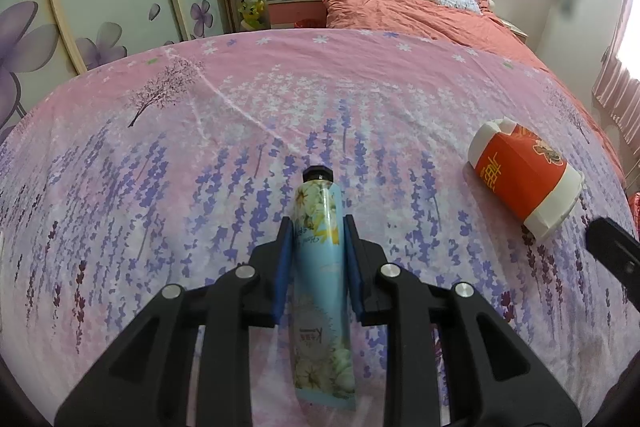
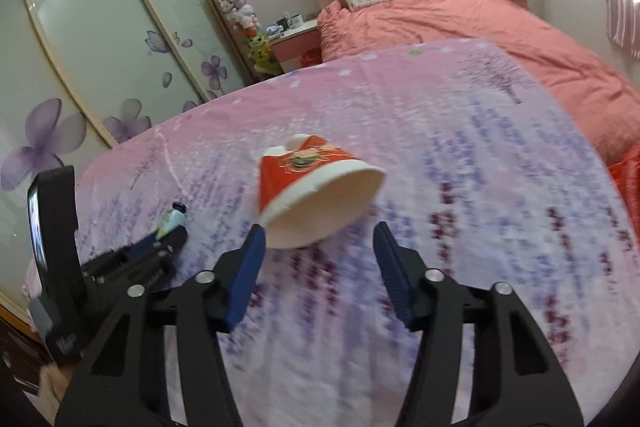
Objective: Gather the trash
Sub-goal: 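Grasp the blue lotion tube with the left tool while the right tool grasps the paper cup, then lift the lotion tube and red paper cup above the bedspread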
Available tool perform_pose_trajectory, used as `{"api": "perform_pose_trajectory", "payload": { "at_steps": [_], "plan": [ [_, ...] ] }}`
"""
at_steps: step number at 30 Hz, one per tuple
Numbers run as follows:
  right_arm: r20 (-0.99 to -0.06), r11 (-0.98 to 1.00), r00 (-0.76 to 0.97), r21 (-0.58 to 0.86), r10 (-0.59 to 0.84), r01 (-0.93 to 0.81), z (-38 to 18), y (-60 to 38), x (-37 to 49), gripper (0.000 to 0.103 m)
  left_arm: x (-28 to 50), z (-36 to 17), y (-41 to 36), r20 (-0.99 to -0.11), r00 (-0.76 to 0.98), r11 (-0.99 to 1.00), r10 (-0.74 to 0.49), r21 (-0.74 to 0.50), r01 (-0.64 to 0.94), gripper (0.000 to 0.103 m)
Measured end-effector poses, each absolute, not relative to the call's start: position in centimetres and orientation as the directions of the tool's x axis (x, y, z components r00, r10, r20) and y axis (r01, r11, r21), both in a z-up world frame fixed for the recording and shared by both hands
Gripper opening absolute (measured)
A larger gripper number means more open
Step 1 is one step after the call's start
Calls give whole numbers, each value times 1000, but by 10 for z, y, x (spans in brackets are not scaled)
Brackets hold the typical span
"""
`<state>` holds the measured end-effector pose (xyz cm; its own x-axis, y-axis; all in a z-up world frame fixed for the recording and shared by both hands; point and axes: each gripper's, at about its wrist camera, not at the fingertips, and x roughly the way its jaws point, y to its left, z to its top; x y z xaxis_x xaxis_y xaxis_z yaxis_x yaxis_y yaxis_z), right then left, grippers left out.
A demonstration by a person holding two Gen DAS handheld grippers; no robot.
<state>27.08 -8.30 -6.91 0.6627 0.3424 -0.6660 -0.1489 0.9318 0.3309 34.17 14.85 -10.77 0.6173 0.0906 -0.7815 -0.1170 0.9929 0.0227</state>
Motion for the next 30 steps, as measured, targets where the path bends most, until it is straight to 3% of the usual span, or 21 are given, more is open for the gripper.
{"api": "perform_pose_trajectory", "payload": {
  "at_steps": [2, 5, 7, 10, 25, 30],
  "plan": [
    [-667, 926, 654, 346, 357, -153, -71, -75, 277, 52, 342, -108, 150, -781, 618, 993, 88, 19, -117, 25],
    [-668, 920, 645, 359, 371, -157, -75, -64, 284, 39, 342, -109, 151, -781, 618, 993, 86, 17, -117, 25],
    [-674, 921, 640, 355, 370, -159, -78, -59, 289, 16, 342, -109, 151, -781, 618, 993, 86, 17, -117, 25],
    [-671, 924, 645, 348, 364, -159, -81, -62, 289, 5, 342, -109, 151, -781, 618, 993, 86, 16, -117, 25],
    [-649, 944, 716, 327, 257, -43, -84, -158, 223, 4, 341, -108, 151, -781, 618, 993, 85, 16, -116, 25],
    [-651, 944, 711, 324, 266, -57, -85, -156, 226, 6, 338, -108, 148, -779, 627, 998, 22, -17, -57, 27]
  ]
}}
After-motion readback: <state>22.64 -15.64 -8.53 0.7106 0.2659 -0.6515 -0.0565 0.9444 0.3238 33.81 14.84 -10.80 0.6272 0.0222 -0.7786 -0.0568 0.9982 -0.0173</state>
